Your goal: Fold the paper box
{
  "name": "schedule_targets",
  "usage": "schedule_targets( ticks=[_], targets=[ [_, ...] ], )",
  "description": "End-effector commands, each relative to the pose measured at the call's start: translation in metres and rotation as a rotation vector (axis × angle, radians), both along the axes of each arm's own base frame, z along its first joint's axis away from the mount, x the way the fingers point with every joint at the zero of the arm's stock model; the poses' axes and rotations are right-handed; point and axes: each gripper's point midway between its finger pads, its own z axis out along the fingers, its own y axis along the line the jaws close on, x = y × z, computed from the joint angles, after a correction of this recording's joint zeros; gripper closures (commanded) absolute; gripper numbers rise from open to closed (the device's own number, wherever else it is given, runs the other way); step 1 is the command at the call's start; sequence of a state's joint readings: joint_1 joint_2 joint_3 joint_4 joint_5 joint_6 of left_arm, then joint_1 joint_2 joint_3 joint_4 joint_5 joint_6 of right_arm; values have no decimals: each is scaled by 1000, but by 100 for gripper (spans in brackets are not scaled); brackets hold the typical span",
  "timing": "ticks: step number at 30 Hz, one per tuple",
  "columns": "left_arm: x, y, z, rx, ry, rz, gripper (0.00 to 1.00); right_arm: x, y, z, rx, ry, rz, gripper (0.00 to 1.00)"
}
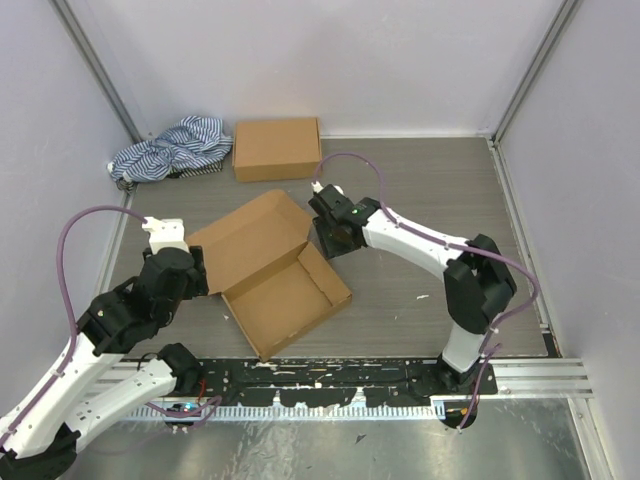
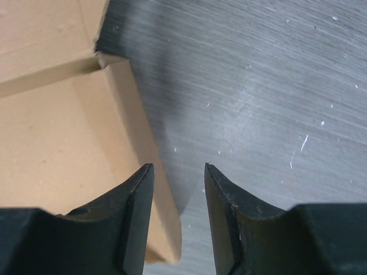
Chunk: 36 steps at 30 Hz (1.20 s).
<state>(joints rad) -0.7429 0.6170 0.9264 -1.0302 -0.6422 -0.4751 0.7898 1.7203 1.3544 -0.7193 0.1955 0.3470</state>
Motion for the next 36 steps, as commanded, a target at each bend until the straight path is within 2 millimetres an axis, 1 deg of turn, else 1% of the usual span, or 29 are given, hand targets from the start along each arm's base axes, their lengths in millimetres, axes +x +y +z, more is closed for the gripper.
schedule_targets(
  ticks=[1, 4, 7, 11, 14, 17, 19, 20, 23, 28, 32, 34, 36],
  targets=[
    [3, -1, -1, -9, -10, 7, 36, 18, 29, 5, 82, -27, 102, 55],
    [3, -1, -2, -4, -8, 9, 36, 18, 30, -12, 59, 5, 94, 57],
    [3, 0, -2, 0, -7, 12, 36, 18, 25, -16, 45, 1, 69, 58],
    [3, 0, -2, 4, -5, 14, 36, 18, 18, -6, 57, -36, 38, 58],
    [4, 0, -3, 6, -2, 15, 36, 18, 13, 10, 75, -77, 18, 56],
    [4, 0, -3, 7, -2, 16, 36, 5, 26, 29, 185, -77, 85, 50],
    [3, 0, -3, 5, -4, 15, 36, -9, 39, 34, 266, -38, 161, 46],
    [3, 0, -3, 5, -4, 15, 35, -11, 41, 32, 266, -27, 169, 45],
    [3, 0, -3, 5, -5, 17, 36, -5, 37, 10, 187, -1, 155, 44],
    [3, 0, -3, 5, -4, 16, 35, -5, 44, -15, 158, 34, 168, 47],
    [3, 1, -3, 7, -4, 17, 35, -8, 42, -41, 70, 52, 127, 59],
    [3, 0, -3, 6, -3, 15, 35, -11, 39, -49, 5, 20, 82, 70],
    [4, 0, -3, 7, -2, 15, 35, -13, 28, -56, -79, -19, 7, 80]
  ],
)
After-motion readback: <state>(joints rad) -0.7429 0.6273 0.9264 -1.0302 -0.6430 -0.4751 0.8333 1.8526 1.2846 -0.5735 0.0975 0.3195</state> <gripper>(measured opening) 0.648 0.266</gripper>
